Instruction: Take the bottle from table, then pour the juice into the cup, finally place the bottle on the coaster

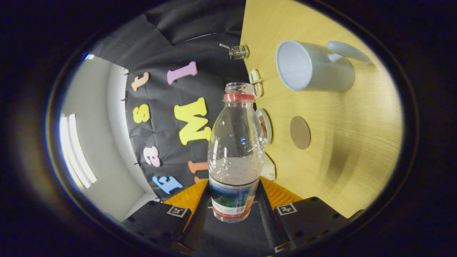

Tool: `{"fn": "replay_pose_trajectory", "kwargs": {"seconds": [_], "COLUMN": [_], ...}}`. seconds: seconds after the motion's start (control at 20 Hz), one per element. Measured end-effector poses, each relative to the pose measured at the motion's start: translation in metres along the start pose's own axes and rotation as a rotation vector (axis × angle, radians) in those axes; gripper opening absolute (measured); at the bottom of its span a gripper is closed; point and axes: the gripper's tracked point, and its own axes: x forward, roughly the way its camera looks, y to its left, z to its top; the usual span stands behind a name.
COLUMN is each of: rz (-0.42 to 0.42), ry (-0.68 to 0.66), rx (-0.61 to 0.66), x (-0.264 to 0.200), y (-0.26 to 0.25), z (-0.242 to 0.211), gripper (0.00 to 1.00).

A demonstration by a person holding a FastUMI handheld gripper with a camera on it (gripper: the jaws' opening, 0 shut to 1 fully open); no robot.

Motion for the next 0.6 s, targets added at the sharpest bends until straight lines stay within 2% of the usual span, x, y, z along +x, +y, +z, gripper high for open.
{"fn": "replay_pose_trajectory", "kwargs": {"seconds": [0.6], "rz": [0.030], "ry": [0.003], "rx": [0.065], "x": [0.000], "y": [0.013], "z": [-0.001], "gripper": [0.74]}}
